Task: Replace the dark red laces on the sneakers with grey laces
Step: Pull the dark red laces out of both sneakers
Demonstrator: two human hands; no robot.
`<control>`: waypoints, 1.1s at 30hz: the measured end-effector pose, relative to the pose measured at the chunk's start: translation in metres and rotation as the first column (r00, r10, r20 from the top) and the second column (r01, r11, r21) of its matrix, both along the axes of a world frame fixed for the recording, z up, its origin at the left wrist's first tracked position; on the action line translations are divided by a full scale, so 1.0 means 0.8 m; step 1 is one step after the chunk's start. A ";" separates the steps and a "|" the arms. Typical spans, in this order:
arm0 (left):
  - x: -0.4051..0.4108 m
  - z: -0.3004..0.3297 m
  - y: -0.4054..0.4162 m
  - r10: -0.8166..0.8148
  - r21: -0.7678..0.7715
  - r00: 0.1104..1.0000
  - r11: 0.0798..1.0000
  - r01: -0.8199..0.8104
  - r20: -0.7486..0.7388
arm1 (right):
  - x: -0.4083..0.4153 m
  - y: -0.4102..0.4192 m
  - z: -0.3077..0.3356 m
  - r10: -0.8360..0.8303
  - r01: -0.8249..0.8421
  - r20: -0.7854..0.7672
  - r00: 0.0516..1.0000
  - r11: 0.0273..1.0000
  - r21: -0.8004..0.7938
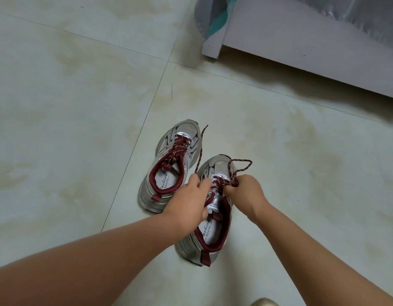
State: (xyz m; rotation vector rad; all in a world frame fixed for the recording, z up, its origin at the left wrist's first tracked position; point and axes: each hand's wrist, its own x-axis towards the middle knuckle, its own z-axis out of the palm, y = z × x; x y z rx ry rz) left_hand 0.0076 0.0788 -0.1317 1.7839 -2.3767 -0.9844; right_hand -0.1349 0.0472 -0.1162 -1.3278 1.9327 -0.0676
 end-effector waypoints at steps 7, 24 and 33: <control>0.002 -0.002 0.001 0.000 -0.015 1.000 1.000 0.000 -0.003 | 0.012 -0.006 0.019 0.500 -0.622 -0.480 0.721 0.772 -0.129; -0.003 -0.004 -0.001 0.048 0.021 0.999 0.999 -0.048 -0.024 | 0.002 -0.001 0.006 0.222 -0.242 -0.247 0.943 0.969 -0.053; -0.003 -0.006 0.000 0.068 0.027 0.997 0.997 -0.067 -0.037 | -0.003 -0.012 0.018 0.184 -0.293 -0.379 0.907 0.922 -0.252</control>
